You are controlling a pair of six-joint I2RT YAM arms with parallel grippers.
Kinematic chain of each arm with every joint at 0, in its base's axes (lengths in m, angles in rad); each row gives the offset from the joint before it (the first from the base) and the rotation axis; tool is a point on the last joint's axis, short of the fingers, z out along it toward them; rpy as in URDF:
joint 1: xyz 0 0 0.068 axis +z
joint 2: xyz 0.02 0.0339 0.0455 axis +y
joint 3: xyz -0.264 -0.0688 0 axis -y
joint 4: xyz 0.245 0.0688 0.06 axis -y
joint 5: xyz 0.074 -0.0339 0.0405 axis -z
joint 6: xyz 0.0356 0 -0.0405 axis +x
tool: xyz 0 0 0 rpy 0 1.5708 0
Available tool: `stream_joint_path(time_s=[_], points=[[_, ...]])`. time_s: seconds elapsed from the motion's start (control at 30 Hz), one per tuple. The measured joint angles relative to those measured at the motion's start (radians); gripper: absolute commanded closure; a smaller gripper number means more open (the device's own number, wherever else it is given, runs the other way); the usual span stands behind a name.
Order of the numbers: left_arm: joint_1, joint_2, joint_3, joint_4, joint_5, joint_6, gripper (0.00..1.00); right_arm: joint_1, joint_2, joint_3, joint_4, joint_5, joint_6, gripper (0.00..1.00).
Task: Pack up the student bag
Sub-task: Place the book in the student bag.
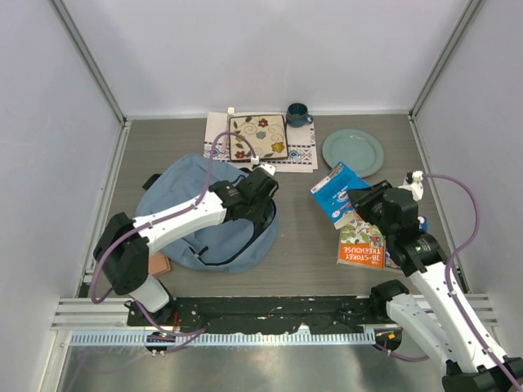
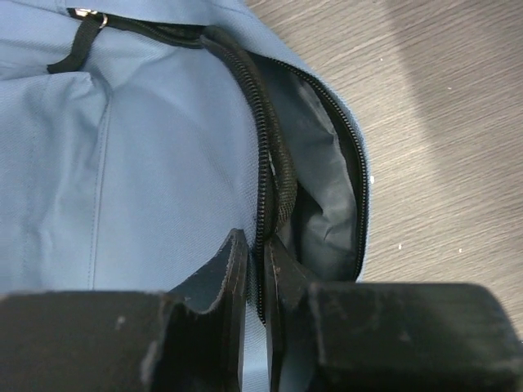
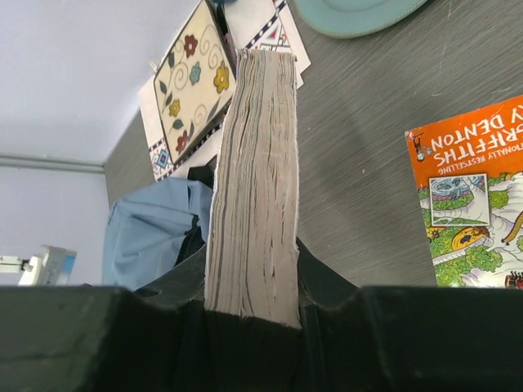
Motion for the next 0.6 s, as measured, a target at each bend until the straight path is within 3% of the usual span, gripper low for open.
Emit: stream_joint_path(time_s=[0.23, 0.43, 0.6], points=[[0.000, -0.039, 0.038, -0.053, -0.087, 0.005, 0.87, -0.002, 0.031, 0.001, 0.033, -0.166, -0.038, 0.99], [0.000, -0.047, 0.173, -0.106, -0.171, 0.008, 0.90, -0.002, 0.058, -0.041, 0.227, -0.426, 0.016, 0.99], [0.000, -0.051, 0.267, -0.142, -0.240, 0.000, 0.92, -0.003, 0.057, -0.058, 0.269, -0.540, 0.026, 0.99]])
